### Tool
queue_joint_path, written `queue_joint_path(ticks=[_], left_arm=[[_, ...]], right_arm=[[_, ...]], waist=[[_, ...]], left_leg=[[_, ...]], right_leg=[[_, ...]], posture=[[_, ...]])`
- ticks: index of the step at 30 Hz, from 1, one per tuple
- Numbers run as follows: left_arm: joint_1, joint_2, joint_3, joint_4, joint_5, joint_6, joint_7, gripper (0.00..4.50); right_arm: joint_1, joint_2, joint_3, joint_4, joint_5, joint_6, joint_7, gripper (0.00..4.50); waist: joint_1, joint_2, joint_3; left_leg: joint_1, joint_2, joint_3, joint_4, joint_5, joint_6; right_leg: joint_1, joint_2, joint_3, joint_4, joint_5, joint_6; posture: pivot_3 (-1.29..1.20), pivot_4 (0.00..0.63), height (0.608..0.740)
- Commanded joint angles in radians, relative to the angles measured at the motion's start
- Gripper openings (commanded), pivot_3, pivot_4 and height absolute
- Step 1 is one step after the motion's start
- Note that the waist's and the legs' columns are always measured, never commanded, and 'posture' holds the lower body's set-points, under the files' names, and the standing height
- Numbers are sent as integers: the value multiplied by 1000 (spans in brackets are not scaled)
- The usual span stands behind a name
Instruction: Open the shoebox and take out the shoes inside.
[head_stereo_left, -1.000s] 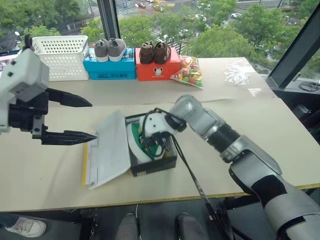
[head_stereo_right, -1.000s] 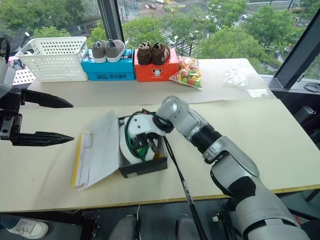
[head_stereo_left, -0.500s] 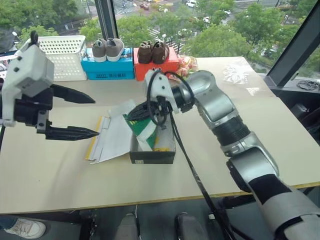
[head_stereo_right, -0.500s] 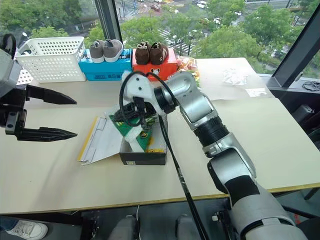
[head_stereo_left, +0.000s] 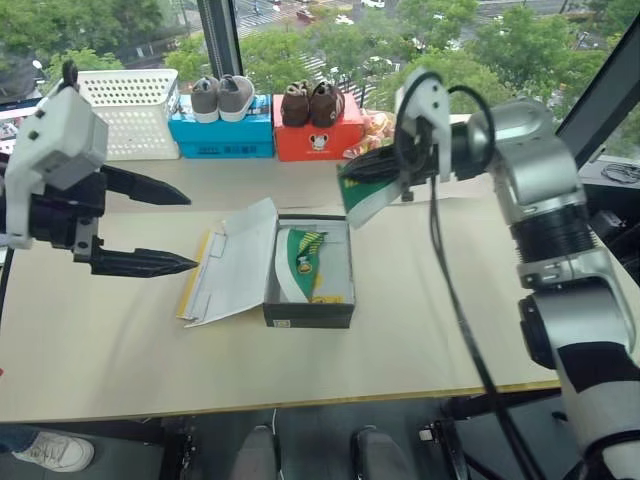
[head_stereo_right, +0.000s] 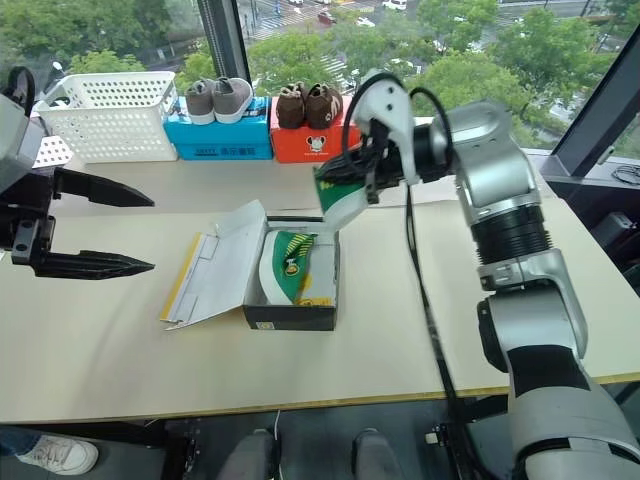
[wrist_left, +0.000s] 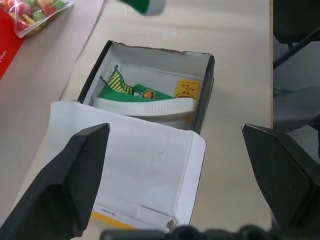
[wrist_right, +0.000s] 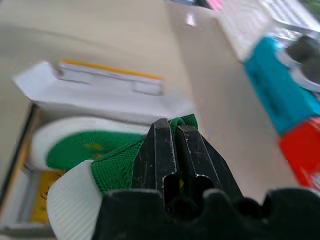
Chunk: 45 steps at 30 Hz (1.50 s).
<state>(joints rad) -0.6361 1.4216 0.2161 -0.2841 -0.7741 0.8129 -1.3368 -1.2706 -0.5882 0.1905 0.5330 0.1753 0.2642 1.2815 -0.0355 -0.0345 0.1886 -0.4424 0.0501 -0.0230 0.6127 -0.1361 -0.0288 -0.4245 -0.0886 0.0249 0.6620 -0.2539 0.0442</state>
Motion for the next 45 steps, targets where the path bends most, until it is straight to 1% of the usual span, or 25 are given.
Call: queue_joint_path(ticks=[1, 4, 6, 10, 13, 15, 17, 18, 20, 21, 22, 27, 28, 29, 33, 35, 38, 39, 41, 43, 45], left_arm=[[-36, -10, -9, -6, 5, -16, 3, 4500], [-79, -32, -48, 3, 15, -22, 0, 4500], [-98, -42, -63, 8, 22, -23, -4, 4500], [-107, -54, -73, 5, 29, -19, -13, 4500], [-102, -57, -73, 8, 37, -23, -22, 4500], [-100, -56, -72, 11, 43, -26, -26, 4500], [-100, -56, -72, 13, 48, -28, -30, 4500], [-100, -57, -72, 13, 50, -29, -31, 4500], [-98, -59, -70, 11, 53, -29, -32, 4500], [-98, -61, -69, 10, 55, -30, -32, 4500], [-98, -63, -69, 10, 57, -31, -32, 4500], [-102, -67, -68, 10, 64, -30, -31, 4500], [-100, -66, -64, 12, 66, -30, -32, 4500], [-99, -64, -61, 13, 69, -31, -33, 4500], [-84, -44, -47, 28, 76, -14, -34, 4500], [-19, -2, -39, 46, 128, -45, -54, 4500], [67, 22, -6, 92, 182, -83, -47, 4500], [81, 22, 1, 104, 191, -90, -41, 4500], [128, 25, 36, 118, 216, -103, -32, 4500], [183, 26, 85, 113, 238, -101, -27, 4500], [233, 22, 135, 96, 250, -94, -26, 4500]], right_arm=[[0, -29, -101, 123, -14, -93, -115, 47], [34, -22, -214, 299, 21, -170, -254, 47], [67, -31, -237, 353, 9, -212, -293, 47], [145, -60, -242, 332, 3, -212, -262, 47], [217, -119, -198, 239, -26, -173, -188, 47], [246, -165, -174, 170, -30, -113, -116, 47], [246, -208, -157, 124, -33, -45, -56, 712], [243, -230, -149, 102, -36, -15, -30, 938], [233, -266, -132, 54, -39, 38, 19, 1623], [223, -276, -128, 35, -36, 63, 33, 1887], [210, -284, -124, 18, -32, 84, 47, 2293], [152, -284, -112, -44, -25, 145, 92, 4013], [137, -273, -112, -67, -12, 164, 98, 4314], [123, -258, -111, -91, 3, 181, 103, 4480], [86, -160, -75, -182, 32, 188, 116, 4480], [83, -85, -21, -235, 40, 163, 151, 4480], [93, 10, 59, -253, -1, 67, 164, 4480], [92, 33, 74, -242, -14, 35, 160, 4480], [90, 83, 131, -181, -76, -88, 140, 4480], [81, 136, 172, -88, -114, -169, 134, 4480], [54, 177, 182, 24, -147, -251, 110, 4480]], waist=[[-5, 0, 0], [-10, 0, 0], [-9, 0, 0], [-12, 1, 1], [-12, 4, 4], [-11, 6, 6], [-13, 7, 6], [-13, 7, 6], [-13, 7, 6], [-13, 7, 6], [-13, 7, 6], [-13, 7, 6], [-12, 7, 6], [-12, 7, 6], [-15, 7, 6], [-21, 7, 6], [-25, 7, 6], [-24, 7, 6], [-21, 6, 6], [-15, 5, 6], [-11, 5, 6]], left_leg=[[0, 0, 0, 0, 0, 0], [0, 0, 0, 0, 0, 0], [0, 0, 0, 0, 0, 0], [0, -1, 0, -1, 0, 0], [0, -1, 0, -1, 0, 0], [0, -1, 0, 0, 0, 0], [0, -1, 0, 0, 0, 0], [0, -1, 1, 0, 0, 0], [1, -1, 1, 0, 0, 0], [1, -1, 1, 0, 0, 0], [1, -1, 1, 0, 0, 0], [1, -1, 1, 1, 0, 0], [1, -1, 1, 1, 0, 0], [1, -1, 1, 1, 0, 0], [1, -1, 1, 1, 0, 0], [1, 0, 1, 1, 0, 0], [1, 0, 1, 0, 0, 0], [1, 0, 1, 1, 0, 0], [1, 0, 1, 1, 0, 0], [0, 0, 1, 1, 0, 0], [0, 0, 1, 1, 0, 0]], right_leg=[[0, 0, 0, 0, 0, 0], [0, 0, 0, 0, 0, 0], [1, 0, 0, 0, 1, -1], [0, 0, 1, -1, 1, -2], [0, 0, 2, 0, 1, -2], [0, 0, 2, 0, 1, -2], [0, 0, 2, 0, 1, -1], [0, 0, 2, 0, 0, 0], [0, 0, 2, 0, -1, 1], [0, 0, 2, 0, -1, 2], [1, 0, 2, 0, -2, 3], [0, 0, 3, 1, -3, 5], [0, 0, 3, 1, -3, 5], [0, 0, 3, 1, -3, 5], [0, 0, 3, 1, -3, 5], [0, 0, 3, 1, -3, 5], [0, 0, 3, 2, -2, 3], [0, 0, 3, 2, -1, 2], [-1, 0, 3, 2, -1, 2], [0, 0, 3, 1, -1, 2], [0, 0, 2, 1, -1, 2]], posture=[[0, 150, 740], [0, 150, 740], [0, 150, 740], [0, 150, 740], [0, 150, 740], [0, 150, 740], [0, 150, 740], [0, 150, 740], [0, 150, 740], [0, 150, 740], [0, 150, 740], [0, 150, 740], [0, 150, 740], [0, 150, 740], [0, 150, 740], [0, 150, 740], [0, 150, 740], [0, 150, 740], [0, 150, 740], [0, 150, 740], [0, 150, 740]])
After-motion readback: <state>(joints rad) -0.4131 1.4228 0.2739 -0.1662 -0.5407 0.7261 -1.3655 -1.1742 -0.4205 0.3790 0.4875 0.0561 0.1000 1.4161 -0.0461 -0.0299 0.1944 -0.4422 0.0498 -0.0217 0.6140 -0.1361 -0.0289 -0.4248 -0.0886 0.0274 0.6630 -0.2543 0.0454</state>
